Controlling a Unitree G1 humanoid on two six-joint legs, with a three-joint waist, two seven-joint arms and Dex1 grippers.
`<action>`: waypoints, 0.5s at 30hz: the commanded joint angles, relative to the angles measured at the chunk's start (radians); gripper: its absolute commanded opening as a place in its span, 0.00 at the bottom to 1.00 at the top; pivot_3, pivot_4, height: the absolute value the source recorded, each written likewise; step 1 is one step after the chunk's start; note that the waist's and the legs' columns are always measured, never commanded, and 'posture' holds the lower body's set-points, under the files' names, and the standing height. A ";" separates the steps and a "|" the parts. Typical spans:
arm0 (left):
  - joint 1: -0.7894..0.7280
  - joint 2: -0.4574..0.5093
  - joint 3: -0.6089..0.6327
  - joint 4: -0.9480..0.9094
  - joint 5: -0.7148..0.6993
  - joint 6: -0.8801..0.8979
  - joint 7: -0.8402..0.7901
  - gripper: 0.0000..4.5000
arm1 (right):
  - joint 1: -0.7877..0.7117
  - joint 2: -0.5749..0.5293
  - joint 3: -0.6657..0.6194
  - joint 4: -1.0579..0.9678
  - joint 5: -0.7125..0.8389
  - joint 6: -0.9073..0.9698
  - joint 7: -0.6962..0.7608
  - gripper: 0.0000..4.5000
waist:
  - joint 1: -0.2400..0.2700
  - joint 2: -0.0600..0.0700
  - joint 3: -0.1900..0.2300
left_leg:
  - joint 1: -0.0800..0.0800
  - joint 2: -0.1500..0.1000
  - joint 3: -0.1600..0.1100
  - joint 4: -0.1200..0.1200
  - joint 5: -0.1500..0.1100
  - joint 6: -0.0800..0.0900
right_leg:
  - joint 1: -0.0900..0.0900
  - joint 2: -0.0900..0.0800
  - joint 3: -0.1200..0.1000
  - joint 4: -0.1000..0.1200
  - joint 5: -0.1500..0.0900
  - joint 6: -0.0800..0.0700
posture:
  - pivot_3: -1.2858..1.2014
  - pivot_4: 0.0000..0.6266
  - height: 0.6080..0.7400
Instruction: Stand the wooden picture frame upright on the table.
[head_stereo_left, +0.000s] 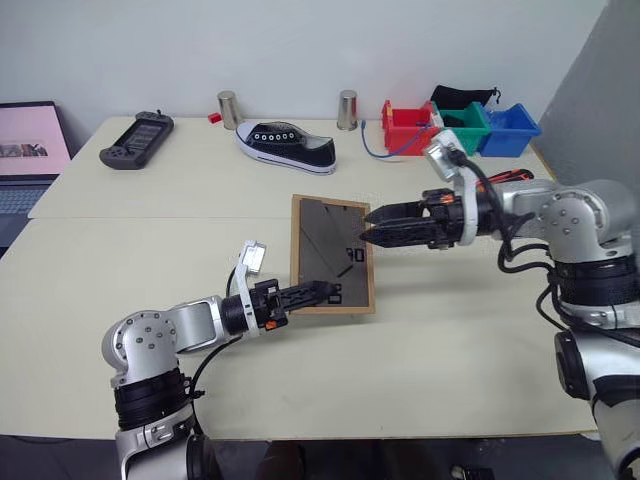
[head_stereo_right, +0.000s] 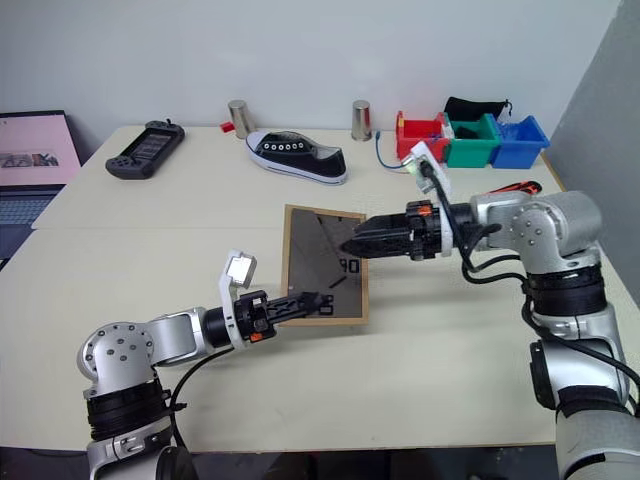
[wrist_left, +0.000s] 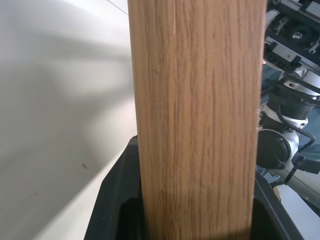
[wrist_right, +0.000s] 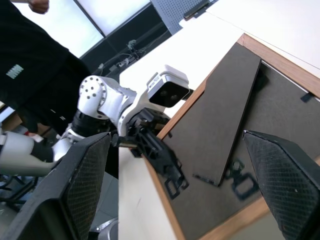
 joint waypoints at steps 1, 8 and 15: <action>-0.012 -0.003 -0.001 -0.038 -0.055 -0.018 0.004 0.27 | -0.037 0.017 0.020 0.018 -0.031 -0.045 -0.006 1.00 | 0.000 0.000 0.000 | 0.000 0.000 0.000 0.000 0.000 0.000 | 0.000 0.000 0.000 0.000 0.000 0.000 | 0.52 0.24 1.00; 0.010 -0.006 -0.011 -0.056 -0.096 -0.024 0.029 0.27 | -0.053 0.057 0.050 0.053 -0.074 -0.084 -0.008 1.00 | -0.004 0.000 0.000 | 0.000 0.000 0.000 0.000 0.000 0.000 | 0.000 0.001 0.000 0.000 0.000 0.000 | 0.52 0.24 1.00; 0.020 -0.002 -0.019 -0.051 -0.118 -0.033 0.053 0.27 | -0.076 0.101 0.053 0.045 -0.063 -0.071 -0.009 1.00 | -0.004 0.000 0.000 | 0.000 0.000 0.000 0.000 0.000 0.000 | 0.000 0.000 0.000 0.000 0.000 0.000 | 0.52 0.24 1.00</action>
